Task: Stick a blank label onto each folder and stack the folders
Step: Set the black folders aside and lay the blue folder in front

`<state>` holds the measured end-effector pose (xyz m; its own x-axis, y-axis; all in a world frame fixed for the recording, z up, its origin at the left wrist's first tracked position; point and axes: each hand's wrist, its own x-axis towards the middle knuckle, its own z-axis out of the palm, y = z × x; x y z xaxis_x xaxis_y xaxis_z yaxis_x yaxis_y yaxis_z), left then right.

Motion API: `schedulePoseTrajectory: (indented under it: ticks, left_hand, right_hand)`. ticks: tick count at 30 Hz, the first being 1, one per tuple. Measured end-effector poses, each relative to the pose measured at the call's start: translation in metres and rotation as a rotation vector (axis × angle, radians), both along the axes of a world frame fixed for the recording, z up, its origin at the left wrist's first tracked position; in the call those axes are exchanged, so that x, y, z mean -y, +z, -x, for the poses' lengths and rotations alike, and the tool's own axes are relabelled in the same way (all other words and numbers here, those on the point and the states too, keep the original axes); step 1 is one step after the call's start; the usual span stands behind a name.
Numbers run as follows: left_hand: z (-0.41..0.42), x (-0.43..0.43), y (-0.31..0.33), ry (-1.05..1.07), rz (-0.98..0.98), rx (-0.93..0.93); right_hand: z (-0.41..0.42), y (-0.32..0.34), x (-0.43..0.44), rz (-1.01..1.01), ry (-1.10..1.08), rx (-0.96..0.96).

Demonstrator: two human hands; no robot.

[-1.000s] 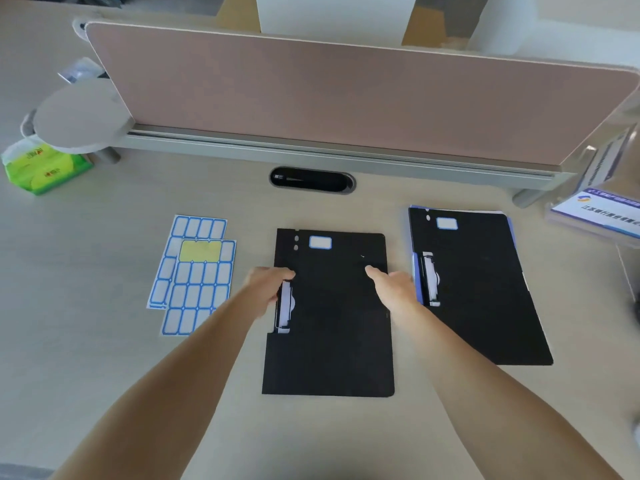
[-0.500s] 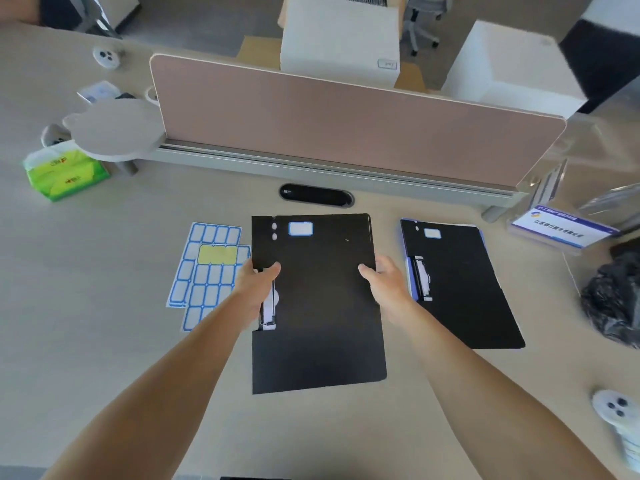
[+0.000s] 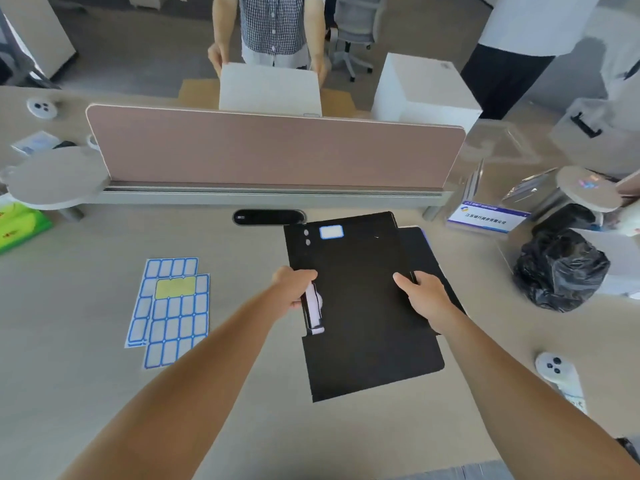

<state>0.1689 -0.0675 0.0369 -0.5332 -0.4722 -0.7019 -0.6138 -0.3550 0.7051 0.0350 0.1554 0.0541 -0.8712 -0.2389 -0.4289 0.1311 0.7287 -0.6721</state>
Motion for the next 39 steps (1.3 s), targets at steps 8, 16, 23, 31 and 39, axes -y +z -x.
schedulePoseTrajectory:
  ticks: [8,16,23,31,39]
  left_hand:
    - [0.095,-0.074,-0.019,0.032,0.103,0.058]
    - [0.159,-0.11,-0.033,0.059,0.151,0.209]
    - [0.187,-0.119,-0.061,0.154,0.03,0.14]
    - [0.191,-0.115,-0.071,0.373,-0.182,0.081]
    - [0.195,-0.105,-0.077,0.343,-0.121,0.081]
  right_hand:
    - [0.124,-0.048,-0.054,-0.097,0.061,0.012]
    - [0.19,-0.092,-0.059,-0.19,0.004,0.124]
    - [0.214,-0.112,-0.056,-0.256,-0.044,0.113]
    - [0.219,-0.125,-0.049,-0.419,0.046,0.044]
    - [0.218,-0.131,-0.042,-0.324,-0.017,0.103]
